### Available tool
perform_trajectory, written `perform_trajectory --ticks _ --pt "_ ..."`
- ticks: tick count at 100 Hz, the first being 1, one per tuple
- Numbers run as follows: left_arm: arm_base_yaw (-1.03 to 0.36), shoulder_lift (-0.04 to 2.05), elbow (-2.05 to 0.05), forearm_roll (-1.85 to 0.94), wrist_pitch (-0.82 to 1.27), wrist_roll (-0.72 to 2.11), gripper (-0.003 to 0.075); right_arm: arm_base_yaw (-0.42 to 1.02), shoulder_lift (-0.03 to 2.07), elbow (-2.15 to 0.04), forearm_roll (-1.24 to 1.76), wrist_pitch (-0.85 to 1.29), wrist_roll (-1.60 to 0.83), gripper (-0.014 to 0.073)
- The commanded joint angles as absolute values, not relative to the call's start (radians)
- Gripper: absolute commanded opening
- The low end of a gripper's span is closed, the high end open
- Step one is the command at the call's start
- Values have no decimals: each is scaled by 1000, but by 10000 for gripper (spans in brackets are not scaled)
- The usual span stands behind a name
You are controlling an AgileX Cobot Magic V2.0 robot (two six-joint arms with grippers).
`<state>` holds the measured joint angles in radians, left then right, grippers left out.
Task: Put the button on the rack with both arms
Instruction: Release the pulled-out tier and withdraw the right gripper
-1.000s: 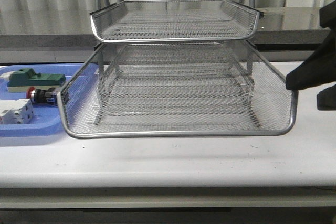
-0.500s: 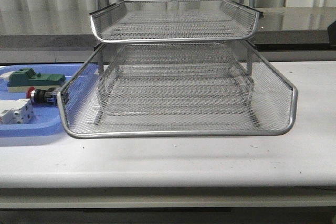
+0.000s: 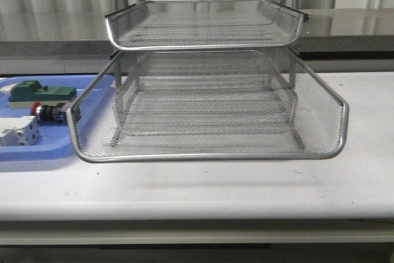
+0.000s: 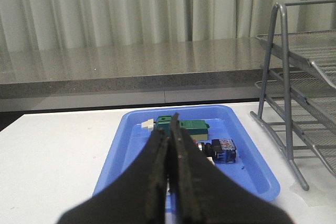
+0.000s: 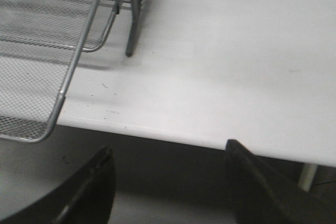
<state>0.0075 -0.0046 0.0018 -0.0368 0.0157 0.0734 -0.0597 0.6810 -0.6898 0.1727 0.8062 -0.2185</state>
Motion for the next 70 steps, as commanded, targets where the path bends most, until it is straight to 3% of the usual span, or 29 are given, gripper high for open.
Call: perform_trajectory --ticks 1,26,38,57,70 --pt "11 -37 44 -38 -59 67 -20 -66 623 -727 113 794 -172 463" --pt "11 -37 44 -38 -59 67 -20 -66 511 -725 106 885 -172 440" --pt "11 -37 44 -38 -59 67 -20 -66 497 -722 106 904 -172 283" --pt "11 -37 44 -38 -59 67 -20 -66 497 -718 106 911 -172 -74" --pt "11 -37 44 -38 -59 67 -20 -66 497 -718 107 914 -172 -71"
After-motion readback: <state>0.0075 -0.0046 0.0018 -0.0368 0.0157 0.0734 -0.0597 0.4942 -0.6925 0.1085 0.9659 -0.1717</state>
